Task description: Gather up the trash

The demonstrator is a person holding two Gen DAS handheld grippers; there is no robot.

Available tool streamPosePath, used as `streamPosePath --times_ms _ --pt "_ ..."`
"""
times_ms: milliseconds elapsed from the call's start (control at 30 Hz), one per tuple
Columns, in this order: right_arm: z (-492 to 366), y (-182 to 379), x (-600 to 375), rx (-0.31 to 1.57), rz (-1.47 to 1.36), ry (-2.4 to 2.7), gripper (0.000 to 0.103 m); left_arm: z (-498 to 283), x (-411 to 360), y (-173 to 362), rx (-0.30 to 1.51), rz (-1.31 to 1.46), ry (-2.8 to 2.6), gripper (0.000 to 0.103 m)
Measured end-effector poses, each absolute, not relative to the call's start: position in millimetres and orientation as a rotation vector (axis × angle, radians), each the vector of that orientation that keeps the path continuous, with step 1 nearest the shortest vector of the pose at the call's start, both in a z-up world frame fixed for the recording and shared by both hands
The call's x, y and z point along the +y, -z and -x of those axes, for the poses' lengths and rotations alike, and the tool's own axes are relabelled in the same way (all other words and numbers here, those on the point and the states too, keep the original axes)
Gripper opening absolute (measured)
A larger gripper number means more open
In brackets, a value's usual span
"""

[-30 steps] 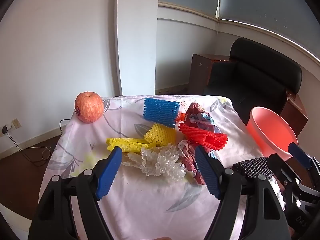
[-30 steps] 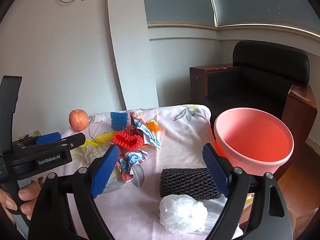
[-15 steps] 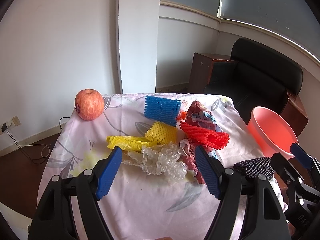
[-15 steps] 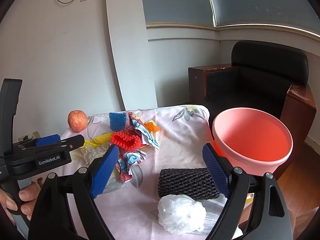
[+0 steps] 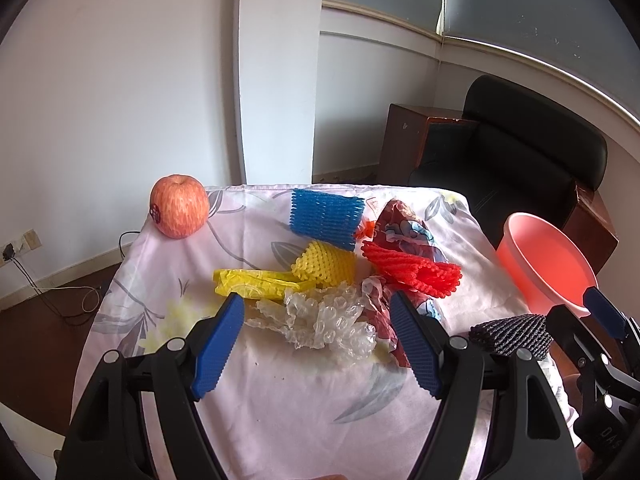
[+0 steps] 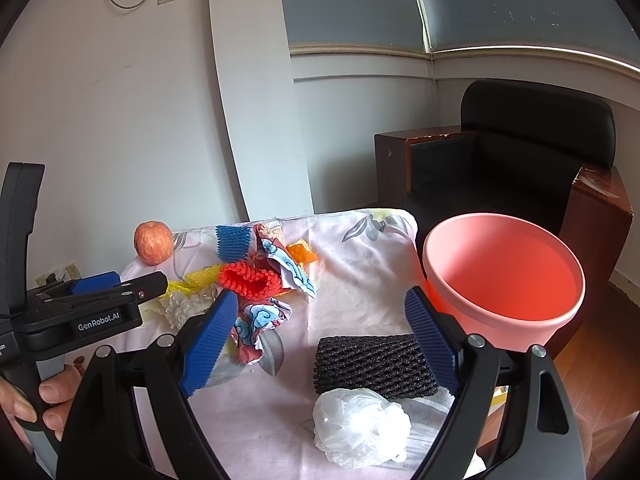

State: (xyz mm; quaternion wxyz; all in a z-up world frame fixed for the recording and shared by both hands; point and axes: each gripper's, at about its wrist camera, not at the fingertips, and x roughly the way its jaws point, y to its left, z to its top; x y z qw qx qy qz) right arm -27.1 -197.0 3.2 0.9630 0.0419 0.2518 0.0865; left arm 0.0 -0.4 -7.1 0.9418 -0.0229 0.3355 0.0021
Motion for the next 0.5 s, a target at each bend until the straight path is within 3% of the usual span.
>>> streamPosePath --times_ms 500 --pt "27.9 -4.6 -196.8 0.508 -0.086 -0.17 0.086 -1.7 4.1 7.1 0.686 0.052 -0.005 0.074"
